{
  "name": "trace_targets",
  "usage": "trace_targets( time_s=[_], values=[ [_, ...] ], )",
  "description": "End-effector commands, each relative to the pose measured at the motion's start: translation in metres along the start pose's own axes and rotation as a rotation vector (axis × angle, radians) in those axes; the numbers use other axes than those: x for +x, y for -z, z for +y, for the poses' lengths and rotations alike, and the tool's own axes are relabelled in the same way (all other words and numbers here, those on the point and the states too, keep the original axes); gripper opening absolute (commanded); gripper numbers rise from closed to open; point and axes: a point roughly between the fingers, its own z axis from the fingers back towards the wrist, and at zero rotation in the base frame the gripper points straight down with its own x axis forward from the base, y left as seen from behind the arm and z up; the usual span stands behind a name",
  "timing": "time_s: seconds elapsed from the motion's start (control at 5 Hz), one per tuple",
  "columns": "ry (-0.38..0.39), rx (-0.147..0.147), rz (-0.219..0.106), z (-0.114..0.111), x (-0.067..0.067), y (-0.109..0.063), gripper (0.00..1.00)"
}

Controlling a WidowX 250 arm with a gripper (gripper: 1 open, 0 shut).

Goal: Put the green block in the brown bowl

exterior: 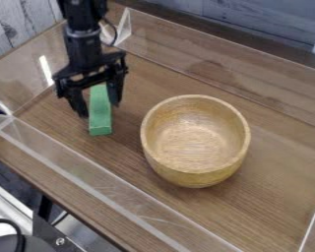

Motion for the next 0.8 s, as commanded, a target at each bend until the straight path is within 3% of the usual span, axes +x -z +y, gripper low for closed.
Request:
trace_targets(
  time_s=[0.0,0.2,0.4,0.6],
  values=[
    [0.011,-0.025,-0.03,0.0006,0.0089,0.0068,1.0],
    [0.035,-0.036,-0.037,-0.0001,0.0124,0.0139,0.0],
    [0.073,-0.045,-0.035,-0.0027,0.0136,0.0155,0.0],
    [0.083,-0.077,-0.007,-0.0025,0.0155,0.0087,1.0]
  ],
)
